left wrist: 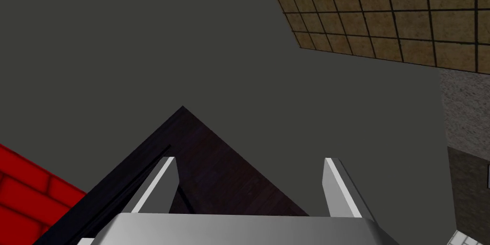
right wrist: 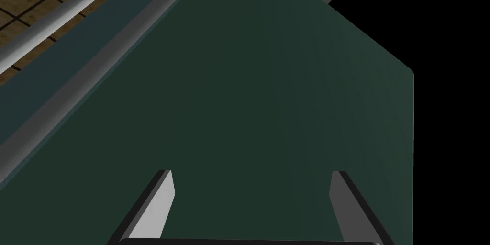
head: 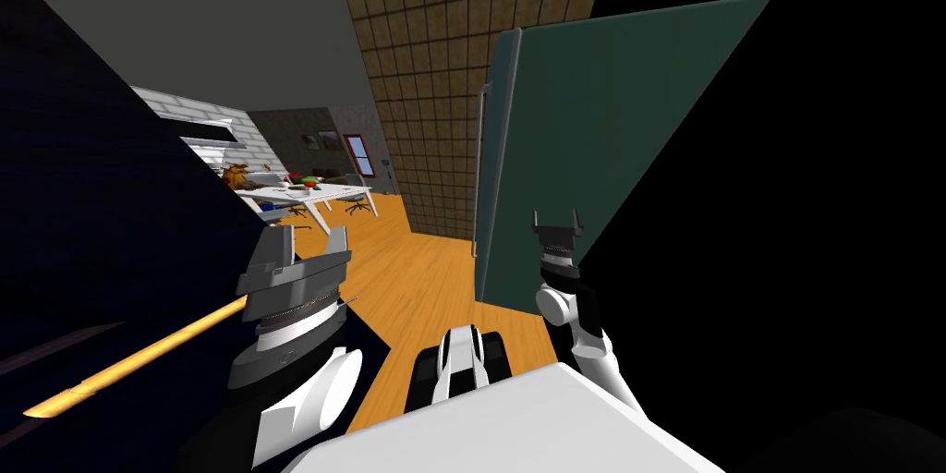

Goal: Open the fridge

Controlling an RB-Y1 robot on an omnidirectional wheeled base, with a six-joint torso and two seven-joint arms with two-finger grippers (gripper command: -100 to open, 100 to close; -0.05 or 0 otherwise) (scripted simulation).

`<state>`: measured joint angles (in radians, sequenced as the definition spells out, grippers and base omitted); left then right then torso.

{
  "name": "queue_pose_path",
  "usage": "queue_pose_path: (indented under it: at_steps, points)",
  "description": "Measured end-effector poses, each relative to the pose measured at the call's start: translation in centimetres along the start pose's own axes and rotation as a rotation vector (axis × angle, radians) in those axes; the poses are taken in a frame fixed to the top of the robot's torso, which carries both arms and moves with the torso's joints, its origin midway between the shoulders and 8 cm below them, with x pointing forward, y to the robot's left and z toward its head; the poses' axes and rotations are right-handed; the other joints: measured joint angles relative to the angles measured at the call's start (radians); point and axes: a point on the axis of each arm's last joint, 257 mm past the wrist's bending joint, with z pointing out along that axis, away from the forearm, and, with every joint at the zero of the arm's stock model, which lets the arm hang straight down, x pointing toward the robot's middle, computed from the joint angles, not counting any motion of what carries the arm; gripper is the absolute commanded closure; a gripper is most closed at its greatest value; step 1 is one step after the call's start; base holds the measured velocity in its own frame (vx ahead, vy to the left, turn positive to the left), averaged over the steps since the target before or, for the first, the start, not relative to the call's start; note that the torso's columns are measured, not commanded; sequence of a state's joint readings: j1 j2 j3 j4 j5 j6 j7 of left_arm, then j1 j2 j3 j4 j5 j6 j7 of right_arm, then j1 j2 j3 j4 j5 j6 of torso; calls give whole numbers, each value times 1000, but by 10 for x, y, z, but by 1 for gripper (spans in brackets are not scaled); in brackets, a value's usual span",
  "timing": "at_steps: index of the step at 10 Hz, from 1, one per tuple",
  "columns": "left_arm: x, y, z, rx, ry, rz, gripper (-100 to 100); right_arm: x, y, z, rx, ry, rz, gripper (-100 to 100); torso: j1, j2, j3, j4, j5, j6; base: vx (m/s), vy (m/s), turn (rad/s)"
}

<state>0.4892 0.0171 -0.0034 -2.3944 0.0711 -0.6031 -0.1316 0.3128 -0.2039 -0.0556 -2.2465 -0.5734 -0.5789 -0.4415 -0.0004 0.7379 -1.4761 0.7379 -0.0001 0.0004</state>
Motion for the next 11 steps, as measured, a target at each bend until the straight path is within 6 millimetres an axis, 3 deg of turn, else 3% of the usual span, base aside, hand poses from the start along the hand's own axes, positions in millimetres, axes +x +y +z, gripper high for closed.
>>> queue_pose_path:
  at_steps: [11]
  points:
    - [0,0,0,0,0,0,0,-11,49,30,-210,3,532,-100,0,0,0,0,0,-1,29,24,121]
